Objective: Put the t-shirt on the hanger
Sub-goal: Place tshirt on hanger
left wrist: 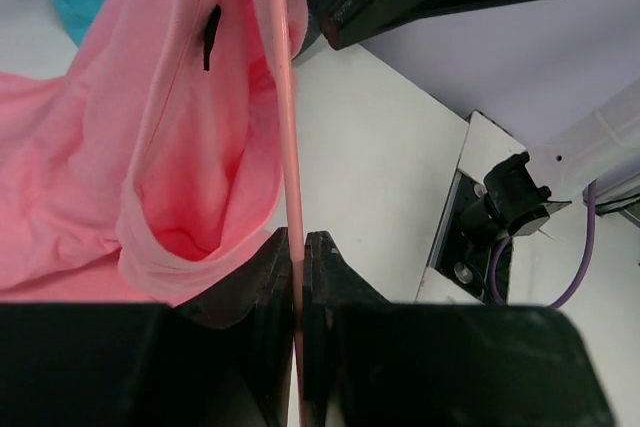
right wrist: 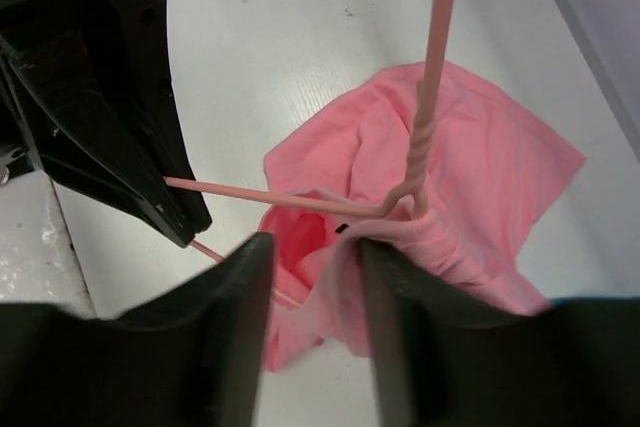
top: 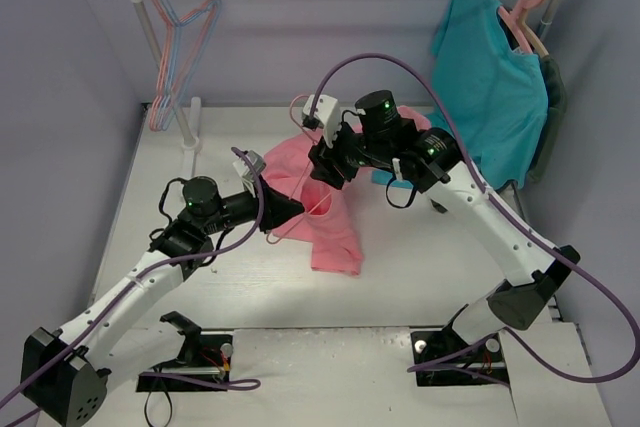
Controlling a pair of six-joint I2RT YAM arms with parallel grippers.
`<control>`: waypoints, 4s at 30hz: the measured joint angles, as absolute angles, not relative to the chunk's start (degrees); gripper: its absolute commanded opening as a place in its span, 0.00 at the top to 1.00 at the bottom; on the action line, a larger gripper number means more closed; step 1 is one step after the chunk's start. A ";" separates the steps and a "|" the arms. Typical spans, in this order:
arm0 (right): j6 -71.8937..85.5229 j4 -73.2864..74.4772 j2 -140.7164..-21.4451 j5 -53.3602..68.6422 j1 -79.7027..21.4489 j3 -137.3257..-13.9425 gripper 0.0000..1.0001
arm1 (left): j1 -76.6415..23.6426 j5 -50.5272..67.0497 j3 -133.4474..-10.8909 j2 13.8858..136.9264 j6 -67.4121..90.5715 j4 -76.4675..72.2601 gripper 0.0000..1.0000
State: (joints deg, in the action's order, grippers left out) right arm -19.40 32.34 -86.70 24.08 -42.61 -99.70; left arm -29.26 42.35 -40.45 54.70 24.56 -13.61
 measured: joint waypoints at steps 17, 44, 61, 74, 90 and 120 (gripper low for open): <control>-22.76 38.72 -83.00 13.58 -38.04 -104.99 0.34 | -29.26 41.06 -37.89 53.89 24.49 -16.14 1.00; -37.26 38.89 -89.69 16.60 -36.40 -104.97 0.39 | -29.26 43.86 -41.45 53.93 21.02 -9.69 1.00; -40.93 36.75 -85.80 12.40 -38.30 -94.80 1.00 | -28.97 31.79 -56.23 59.18 15.70 6.04 0.44; -37.17 26.37 -76.07 0.45 -38.39 -84.68 1.00 | -29.30 2.15 -73.82 59.13 21.78 19.16 0.40; -31.55 21.10 -76.07 -4.97 -38.35 -82.30 1.00 | -38.06 -1.93 -57.49 64.90 49.63 19.07 0.41; -28.71 21.76 -69.58 -4.82 -38.35 -77.93 1.00 | -46.09 -10.92 -63.48 84.03 48.18 10.92 0.94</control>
